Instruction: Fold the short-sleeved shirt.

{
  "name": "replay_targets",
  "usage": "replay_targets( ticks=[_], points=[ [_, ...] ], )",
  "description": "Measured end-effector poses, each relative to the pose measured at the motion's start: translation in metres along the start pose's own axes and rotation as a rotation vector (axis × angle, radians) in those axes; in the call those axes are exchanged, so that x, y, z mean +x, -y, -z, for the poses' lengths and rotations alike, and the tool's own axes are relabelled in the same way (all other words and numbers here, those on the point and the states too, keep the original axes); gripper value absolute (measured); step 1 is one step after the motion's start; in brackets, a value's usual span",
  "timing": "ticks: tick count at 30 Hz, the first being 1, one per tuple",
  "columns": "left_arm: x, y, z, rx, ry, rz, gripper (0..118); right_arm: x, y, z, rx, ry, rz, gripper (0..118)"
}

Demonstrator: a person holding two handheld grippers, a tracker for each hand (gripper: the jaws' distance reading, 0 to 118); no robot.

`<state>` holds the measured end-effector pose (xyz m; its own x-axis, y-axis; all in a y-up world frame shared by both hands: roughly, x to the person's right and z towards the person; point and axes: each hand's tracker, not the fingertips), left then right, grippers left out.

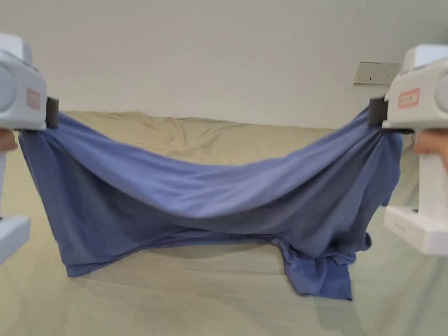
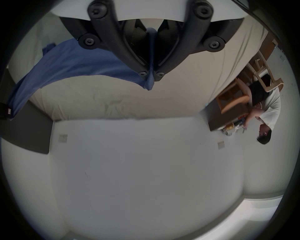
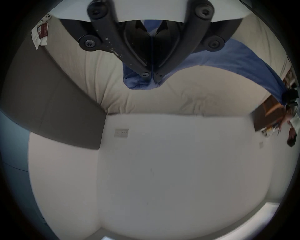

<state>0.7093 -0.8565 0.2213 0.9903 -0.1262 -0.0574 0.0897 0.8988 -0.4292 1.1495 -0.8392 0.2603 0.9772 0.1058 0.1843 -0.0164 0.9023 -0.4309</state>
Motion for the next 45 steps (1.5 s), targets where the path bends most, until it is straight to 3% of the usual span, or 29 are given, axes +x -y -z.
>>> replay_targets(
  ticks=[11, 17, 21, 34, 38, 41, 45],
  points=[
    [-0.009, 0.113, -0.042, -0.201, 0.011, -0.001, 3, 0.017, 0.152, -0.040, -0.253, -0.012, 0.071, 4],
    [-0.017, 0.173, -0.091, -0.270, 0.077, 0.102, 3, 0.038, 0.210, -0.093, -0.276, -0.047, 0.103, 4],
    [-0.025, 0.203, -0.128, -0.293, 0.138, 0.085, 3, 0.046, 0.243, -0.131, -0.297, -0.067, 0.117, 4],
    [-0.059, 0.278, -0.200, -0.337, 0.107, 0.008, 3, 0.052, 0.324, -0.233, -0.343, -0.118, 0.172, 4],
    [-0.067, 0.309, -0.223, -0.347, 0.099, 0.070, 3, 0.056, 0.354, -0.260, -0.368, -0.117, 0.180, 4],
    [-0.060, 0.334, -0.237, -0.383, 0.099, 0.120, 3, 0.058, 0.373, -0.276, -0.388, -0.117, 0.270, 4],
    [-0.058, 0.357, -0.256, -0.416, 0.108, 0.070, 3, 0.058, 0.394, -0.298, -0.388, -0.106, 0.307, 4]
  ],
)
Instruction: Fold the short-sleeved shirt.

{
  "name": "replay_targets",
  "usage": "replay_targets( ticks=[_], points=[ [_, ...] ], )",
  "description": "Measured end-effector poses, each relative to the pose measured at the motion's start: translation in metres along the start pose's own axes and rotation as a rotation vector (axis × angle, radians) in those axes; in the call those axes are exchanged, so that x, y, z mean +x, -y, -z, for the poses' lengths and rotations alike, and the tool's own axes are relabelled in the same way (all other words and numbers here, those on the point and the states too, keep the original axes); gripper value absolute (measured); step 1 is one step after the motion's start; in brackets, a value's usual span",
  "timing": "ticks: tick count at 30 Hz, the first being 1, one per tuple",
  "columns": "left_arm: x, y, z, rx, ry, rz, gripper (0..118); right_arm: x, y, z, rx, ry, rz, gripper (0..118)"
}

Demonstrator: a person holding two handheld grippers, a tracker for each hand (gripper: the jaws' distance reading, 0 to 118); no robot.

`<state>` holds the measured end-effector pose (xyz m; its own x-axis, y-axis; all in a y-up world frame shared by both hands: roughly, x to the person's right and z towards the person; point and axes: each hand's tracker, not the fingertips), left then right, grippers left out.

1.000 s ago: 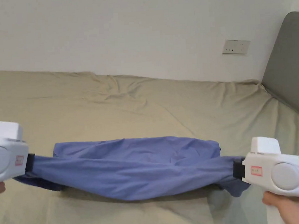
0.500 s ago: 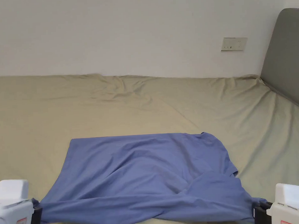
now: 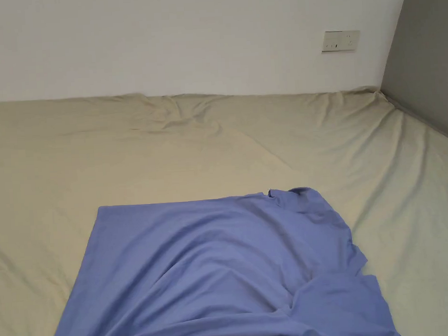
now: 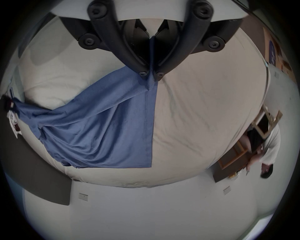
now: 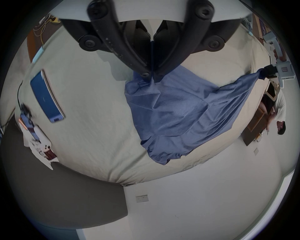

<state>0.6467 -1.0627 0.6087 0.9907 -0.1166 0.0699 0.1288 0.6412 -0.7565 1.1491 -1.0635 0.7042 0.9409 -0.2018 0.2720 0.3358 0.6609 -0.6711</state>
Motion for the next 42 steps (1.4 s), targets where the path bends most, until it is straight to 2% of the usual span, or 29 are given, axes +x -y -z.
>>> replay_targets(
  ticks=[6, 14, 17, 21, 25, 27, 28, 29, 30, 31, 32, 34, 36, 37, 38, 39, 40, 41, 42],
  points=[
    [-0.011, 0.020, -0.014, 0.028, -0.012, -0.152, 3, 0.006, 0.029, -0.024, 0.024, -0.008, 0.071, 4],
    [-0.023, 0.029, -0.045, 0.072, -0.038, -0.185, 3, 0.011, 0.043, -0.047, 0.042, 0.061, 0.053, 4],
    [-0.022, 0.041, -0.047, 0.062, -0.051, -0.180, 3, 0.012, 0.053, -0.051, 0.023, 0.093, 0.033, 4],
    [-0.017, 0.056, -0.023, -0.003, -0.118, -0.204, 3, 0.008, 0.068, -0.038, -0.022, 0.176, -0.059, 4],
    [-0.009, 0.059, -0.003, -0.041, -0.133, -0.197, 3, 0.000, 0.072, -0.023, -0.033, 0.194, -0.099, 4],
    [-0.007, 0.061, 0.003, -0.050, -0.138, -0.205, 4, -0.001, 0.073, -0.018, -0.042, 0.203, -0.106, 13],
    [-0.007, 0.060, 0.002, -0.051, -0.138, -0.218, 10, 0.000, 0.073, -0.016, -0.051, 0.209, -0.098, 23],
    [-0.007, 0.060, 0.001, -0.054, -0.139, -0.240, 30, 0.004, 0.073, -0.015, -0.067, 0.212, -0.078, 37],
    [-0.009, 0.060, -0.002, -0.066, -0.130, -0.261, 46, 0.007, 0.073, -0.018, -0.073, 0.215, -0.055, 43],
    [-0.011, 0.059, -0.007, -0.068, -0.117, -0.277, 56, 0.010, 0.072, -0.022, -0.075, 0.213, -0.032, 47],
    [-0.015, 0.058, -0.016, -0.047, -0.079, -0.295, 61, 0.013, 0.070, -0.029, -0.074, 0.198, 0.002, 47],
    [-0.017, 0.056, -0.032, 0.006, -0.041, -0.285, 62, 0.018, 0.066, -0.046, -0.034, 0.156, 0.026, 50],
    [-0.016, 0.054, -0.045, 0.031, -0.058, -0.234, 60, 0.015, 0.062, -0.061, 0.019, 0.109, -0.008, 49],
    [-0.014, 0.052, -0.049, 0.037, -0.052, -0.194, 53, 0.012, 0.060, -0.071, 0.037, 0.094, -0.038, 49],
    [-0.012, 0.052, -0.053, 0.050, -0.054, -0.165, 32, 0.008, 0.058, -0.077, 0.043, 0.080, -0.069, 39],
    [-0.010, 0.052, -0.056, 0.064, -0.062, -0.139, 17, 0.004, 0.055, -0.081, 0.048, 0.071, -0.097, 23],
    [-0.007, 0.052, -0.056, 0.065, -0.072, -0.132, 7, 0.000, 0.053, -0.082, 0.042, 0.080, -0.109, 7],
    [-0.007, 0.052, -0.055, 0.061, -0.070, -0.140, 0, -0.005, 0.051, -0.081, 0.038, 0.099, -0.118, 3],
    [-0.008, 0.052, -0.054, 0.051, -0.051, -0.149, 0, -0.009, 0.050, -0.081, 0.035, 0.120, -0.129, 3]
  ],
)
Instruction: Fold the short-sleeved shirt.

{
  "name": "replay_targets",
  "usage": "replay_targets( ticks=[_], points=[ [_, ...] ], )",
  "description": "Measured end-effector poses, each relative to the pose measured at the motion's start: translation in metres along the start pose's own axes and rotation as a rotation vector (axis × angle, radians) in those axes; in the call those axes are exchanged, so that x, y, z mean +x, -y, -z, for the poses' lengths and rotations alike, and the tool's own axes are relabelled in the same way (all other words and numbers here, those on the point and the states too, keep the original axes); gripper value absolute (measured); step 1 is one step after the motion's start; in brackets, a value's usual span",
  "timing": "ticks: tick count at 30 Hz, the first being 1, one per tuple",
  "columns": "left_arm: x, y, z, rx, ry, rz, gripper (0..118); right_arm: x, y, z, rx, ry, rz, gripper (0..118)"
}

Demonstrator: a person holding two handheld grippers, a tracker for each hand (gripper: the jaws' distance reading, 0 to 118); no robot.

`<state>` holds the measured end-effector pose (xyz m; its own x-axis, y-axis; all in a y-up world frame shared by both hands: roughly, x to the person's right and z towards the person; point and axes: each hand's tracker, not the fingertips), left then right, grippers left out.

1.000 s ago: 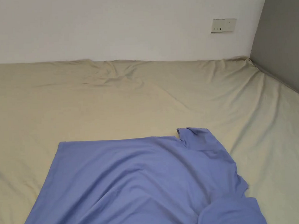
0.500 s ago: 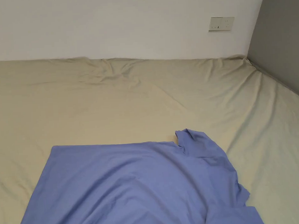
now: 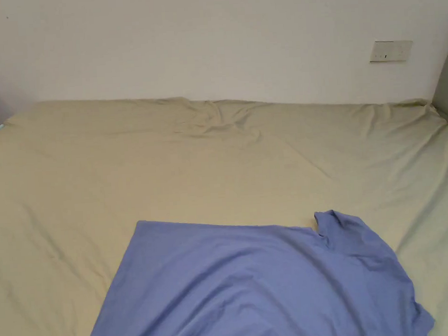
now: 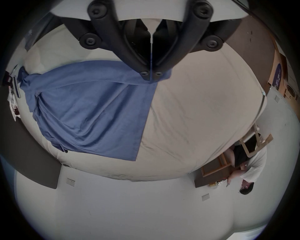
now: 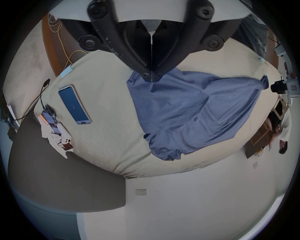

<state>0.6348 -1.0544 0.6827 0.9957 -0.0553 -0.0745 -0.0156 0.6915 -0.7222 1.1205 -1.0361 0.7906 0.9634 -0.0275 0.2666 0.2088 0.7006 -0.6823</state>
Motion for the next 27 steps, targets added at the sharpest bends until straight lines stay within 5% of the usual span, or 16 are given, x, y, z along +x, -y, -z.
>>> replay_targets(
  ticks=[8, 12, 14, 16, 21, 23, 27],
  points=[
    [0.000, 0.013, 0.014, -0.073, 0.042, -0.045, 5, -0.005, 0.002, 0.012, -0.014, -0.022, 0.054, 2],
    [-0.010, 0.013, 0.014, -0.045, 0.000, -0.089, 39, -0.002, 0.002, 0.012, -0.020, -0.031, 0.039, 2],
    [-0.018, 0.011, 0.019, -0.045, 0.004, -0.115, 84, 0.000, 0.001, 0.013, -0.018, -0.030, 0.041, 2],
    [-0.026, 0.011, 0.028, -0.054, 0.037, -0.153, 95, 0.001, 0.002, 0.013, -0.012, -0.036, 0.058, 2],
    [-0.033, 0.016, 0.059, -0.110, 0.086, -0.245, 86, 0.002, 0.008, 0.013, -0.012, -0.055, 0.091, 2],
    [-0.027, 0.020, 0.061, -0.125, 0.099, -0.252, 51, 0.001, 0.010, 0.013, -0.016, -0.059, 0.093, 2],
    [-0.017, 0.023, 0.055, -0.105, 0.125, -0.245, 17, 0.003, 0.014, 0.014, -0.026, -0.052, 0.097, 2]
  ],
)
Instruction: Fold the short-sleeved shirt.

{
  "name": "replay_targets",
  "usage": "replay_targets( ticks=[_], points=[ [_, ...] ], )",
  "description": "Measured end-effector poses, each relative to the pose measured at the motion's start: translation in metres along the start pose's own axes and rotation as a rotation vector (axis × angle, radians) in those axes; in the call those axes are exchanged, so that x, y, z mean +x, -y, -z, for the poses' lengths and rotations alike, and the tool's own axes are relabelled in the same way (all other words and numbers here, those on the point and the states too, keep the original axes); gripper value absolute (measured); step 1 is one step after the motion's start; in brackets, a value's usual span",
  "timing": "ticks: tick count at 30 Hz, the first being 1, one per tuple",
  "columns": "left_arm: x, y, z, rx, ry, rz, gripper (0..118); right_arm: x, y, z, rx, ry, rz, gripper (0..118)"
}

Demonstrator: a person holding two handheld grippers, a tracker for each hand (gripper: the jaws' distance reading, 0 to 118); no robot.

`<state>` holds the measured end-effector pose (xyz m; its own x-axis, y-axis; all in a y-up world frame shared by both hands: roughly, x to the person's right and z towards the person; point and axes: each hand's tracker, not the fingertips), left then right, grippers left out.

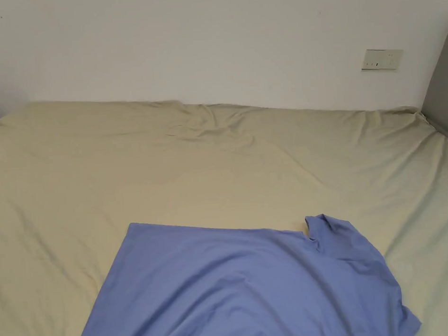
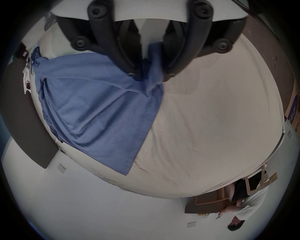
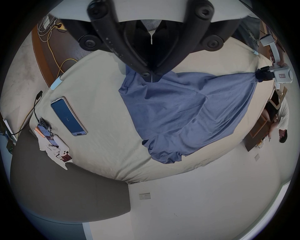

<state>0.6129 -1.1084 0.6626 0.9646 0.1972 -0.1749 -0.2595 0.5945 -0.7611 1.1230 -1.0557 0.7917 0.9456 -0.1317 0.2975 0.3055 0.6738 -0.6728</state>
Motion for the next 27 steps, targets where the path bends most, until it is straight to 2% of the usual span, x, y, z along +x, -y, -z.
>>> replay_targets(
  ticks=[4, 5, 8, 9, 12, 17, 18, 19, 20, 23, 27],
  points=[
    [0.004, -0.003, -0.006, -0.009, 0.005, 0.010, 13, 0.004, 0.003, -0.003, 0.054, -0.006, 0.030, 5],
    [0.004, -0.003, -0.008, -0.005, 0.005, 0.022, 13, 0.005, 0.004, -0.004, 0.064, -0.006, 0.040, 19],
    [0.008, -0.003, -0.011, -0.001, -0.003, 0.056, 13, 0.010, 0.005, 0.005, 0.070, 0.037, 0.042, 87],
    [0.008, -0.003, -0.010, -0.003, -0.006, 0.061, 13, 0.012, 0.006, 0.009, 0.063, 0.044, 0.029, 90],
    [0.010, -0.002, -0.009, -0.008, -0.011, 0.055, 13, 0.017, 0.007, 0.020, 0.016, 0.060, 0.011, 89],
    [0.007, -0.002, -0.007, -0.010, -0.007, 0.021, 13, 0.026, 0.011, 0.045, -0.067, 0.050, 0.055, 89],
    [0.007, -0.002, -0.007, -0.010, -0.007, 0.022, 13, 0.025, 0.011, 0.048, -0.075, 0.038, 0.057, 86],
    [0.008, -0.002, -0.008, -0.010, -0.007, 0.024, 13, 0.024, 0.012, 0.049, -0.076, 0.027, 0.052, 80],
    [0.008, -0.002, -0.010, -0.009, -0.006, 0.027, 13, 0.021, 0.012, 0.051, -0.084, 0.017, 0.043, 66],
    [0.008, -0.003, -0.013, -0.005, 0.000, 0.027, 13, 0.014, 0.010, 0.058, -0.144, -0.007, -0.003, 16],
    [0.005, -0.005, -0.016, -0.002, 0.008, 0.010, 13, 0.005, 0.002, 0.053, -0.143, 0.032, -0.062, 16]
  ],
)
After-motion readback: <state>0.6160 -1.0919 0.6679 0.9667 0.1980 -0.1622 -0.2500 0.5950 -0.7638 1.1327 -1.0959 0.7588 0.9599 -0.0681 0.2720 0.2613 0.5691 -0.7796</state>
